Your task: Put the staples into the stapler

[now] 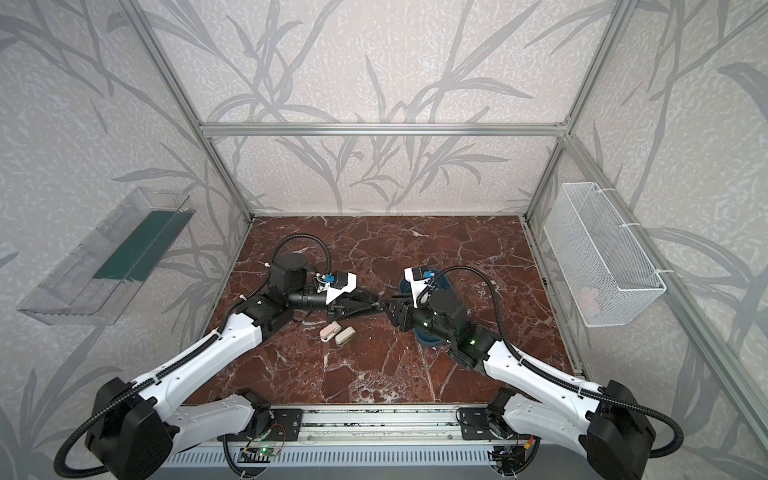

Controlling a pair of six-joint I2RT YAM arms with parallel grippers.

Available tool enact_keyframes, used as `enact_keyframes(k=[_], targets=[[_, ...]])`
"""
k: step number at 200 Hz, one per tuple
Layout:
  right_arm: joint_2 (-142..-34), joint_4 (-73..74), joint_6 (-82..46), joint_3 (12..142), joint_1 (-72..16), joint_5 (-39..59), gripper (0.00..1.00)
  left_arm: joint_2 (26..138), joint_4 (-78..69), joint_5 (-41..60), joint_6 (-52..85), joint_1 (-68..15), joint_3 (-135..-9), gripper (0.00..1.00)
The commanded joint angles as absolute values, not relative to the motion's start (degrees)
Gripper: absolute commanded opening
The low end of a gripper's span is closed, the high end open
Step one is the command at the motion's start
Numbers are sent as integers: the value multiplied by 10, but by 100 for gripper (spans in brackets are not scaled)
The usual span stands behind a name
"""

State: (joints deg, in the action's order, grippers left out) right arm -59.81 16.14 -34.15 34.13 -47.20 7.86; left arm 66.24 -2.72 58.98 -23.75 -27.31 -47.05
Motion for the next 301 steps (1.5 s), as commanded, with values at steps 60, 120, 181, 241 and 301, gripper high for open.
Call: enact_keyframes(k=[60, 120, 181, 241, 301], targets=[[-642, 129, -360, 312, -489, 80, 18, 612, -231, 664, -141, -249, -481, 0], [-566, 70, -304, 319, -488, -4, 44, 619, -127, 661, -229, -225, -499, 0], [-405, 452, -65, 101, -488, -41, 77, 649, 149, 614, -473, -222, -546, 0], [-463, 332, 138, 163, -539, 132, 64, 684, 260, 650, -596, -227, -555, 0], [-484, 286, 177, 184, -569, 105, 61, 676, 245, 673, -627, -245, -533, 0]])
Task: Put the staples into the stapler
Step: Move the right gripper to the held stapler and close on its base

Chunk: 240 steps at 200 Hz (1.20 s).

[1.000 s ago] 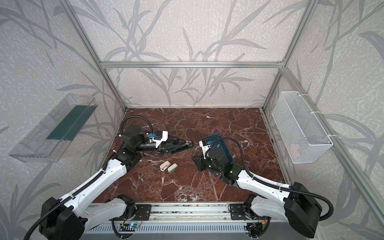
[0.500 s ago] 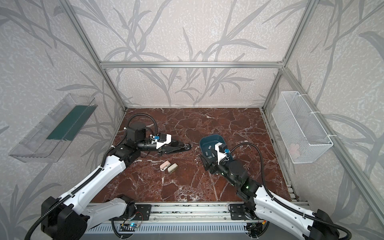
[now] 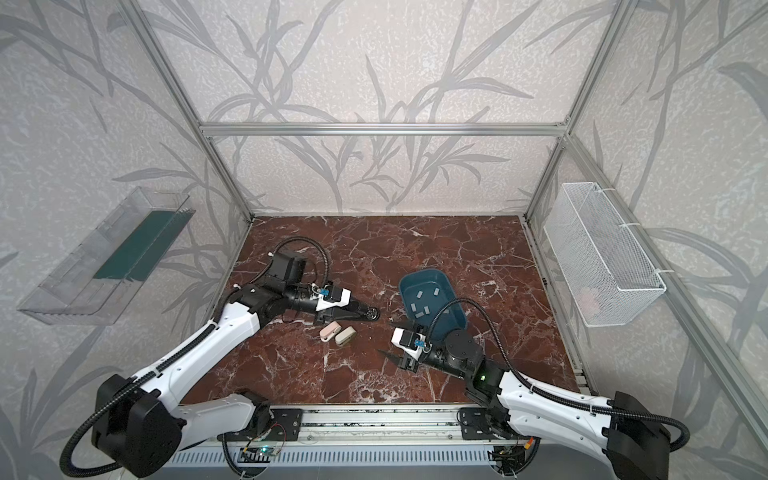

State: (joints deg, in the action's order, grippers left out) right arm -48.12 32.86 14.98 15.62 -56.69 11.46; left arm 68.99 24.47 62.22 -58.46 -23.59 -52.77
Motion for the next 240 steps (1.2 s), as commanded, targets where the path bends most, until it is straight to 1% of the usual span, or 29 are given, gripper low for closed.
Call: enact_keyframes(k=[1, 16, 38, 81, 111, 162, 190, 220, 240], targets=[[-484, 285, 177, 184, -569, 105, 61, 675, 245, 673, -627, -245, -533, 0], [-482, 281, 181, 185, -569, 108, 58, 663, 235, 673, -626, -253, -525, 0], [-478, 283, 182, 186, -569, 110, 58, 654, 225, 659, -625, -269, -513, 0], [-487, 284, 176, 192, -569, 108, 58, 661, 276, 569, -696, -334, -513, 0], [-503, 287, 171, 198, -571, 119, 58, 663, 277, 573, -693, -341, -517, 0], [-532, 308, 157, 200, -571, 130, 48, 664, 272, 580, -690, -350, -515, 0], [-547, 310, 145, 207, -572, 140, 41, 668, 271, 578, -690, -354, -515, 0], [-547, 328, 135, 202, -572, 143, 41, 679, 271, 572, -690, -356, -515, 0], [-547, 329, 132, 201, -572, 138, 43, 688, 272, 575, -688, -358, -518, 0]])
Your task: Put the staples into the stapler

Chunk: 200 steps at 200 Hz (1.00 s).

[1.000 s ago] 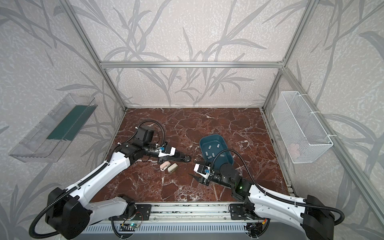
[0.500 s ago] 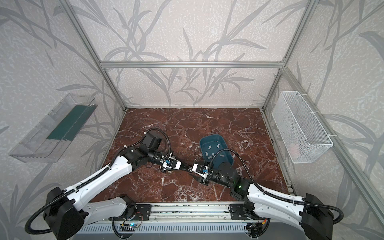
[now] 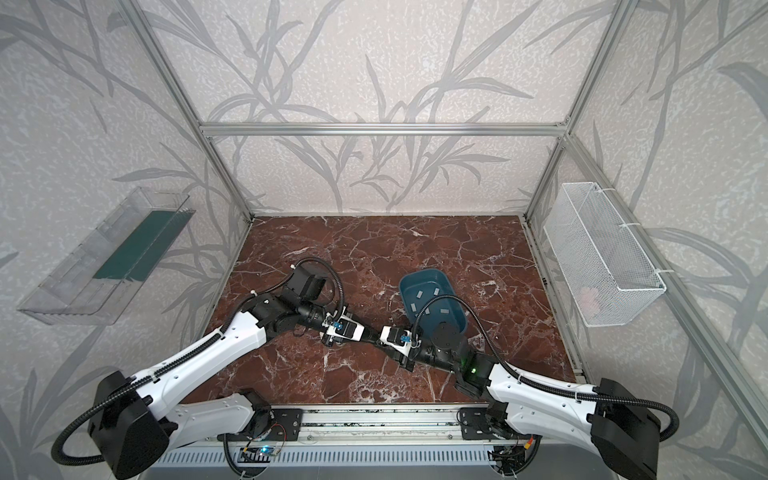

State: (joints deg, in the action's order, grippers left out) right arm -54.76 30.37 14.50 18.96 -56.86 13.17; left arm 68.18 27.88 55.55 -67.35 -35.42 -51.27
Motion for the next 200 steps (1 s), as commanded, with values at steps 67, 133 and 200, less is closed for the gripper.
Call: enact_keyframes(k=[67, 133, 200], targets=[[-585, 342, 121, 208, -574, 130, 44, 686, 262, 597, -674, -361, -521, 0], [-601, 361, 113, 215, -573, 132, 37, 686, 246, 622, -655, -366, -519, 0], [-606, 356, 101, 223, -574, 130, 33, 697, 247, 619, -654, -369, -522, 0]])
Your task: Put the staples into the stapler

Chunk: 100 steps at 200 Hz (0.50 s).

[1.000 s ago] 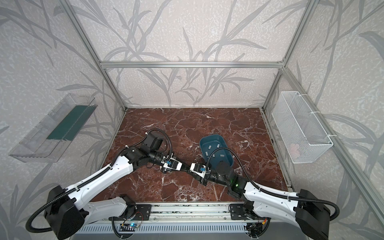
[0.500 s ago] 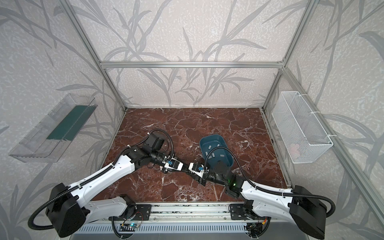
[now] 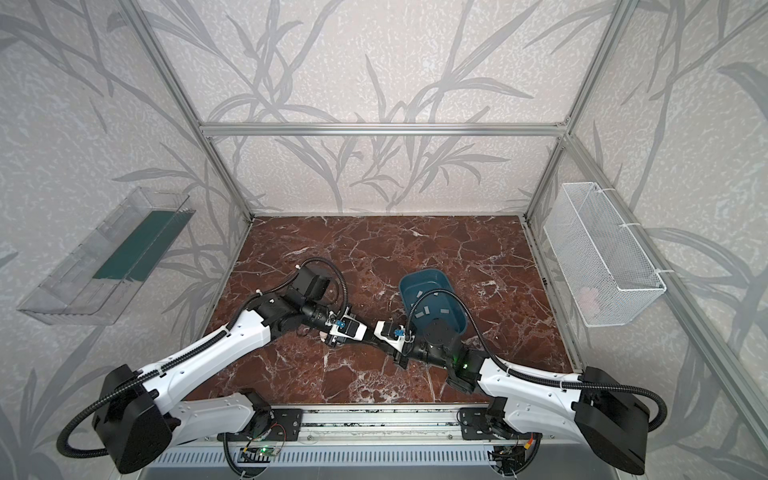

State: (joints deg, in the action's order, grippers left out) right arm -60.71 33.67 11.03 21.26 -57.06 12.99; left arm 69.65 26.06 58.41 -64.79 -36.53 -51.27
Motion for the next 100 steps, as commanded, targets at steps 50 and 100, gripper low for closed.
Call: enact_keyframes(k=[50, 100], targets=[[-617, 336, 94, 228, -573, 112, 38, 677, 241, 619, -639, -360, -523, 0], [-613, 324, 94, 228, -573, 102, 35, 660, 211, 637, -605, -345, -516, 0]])
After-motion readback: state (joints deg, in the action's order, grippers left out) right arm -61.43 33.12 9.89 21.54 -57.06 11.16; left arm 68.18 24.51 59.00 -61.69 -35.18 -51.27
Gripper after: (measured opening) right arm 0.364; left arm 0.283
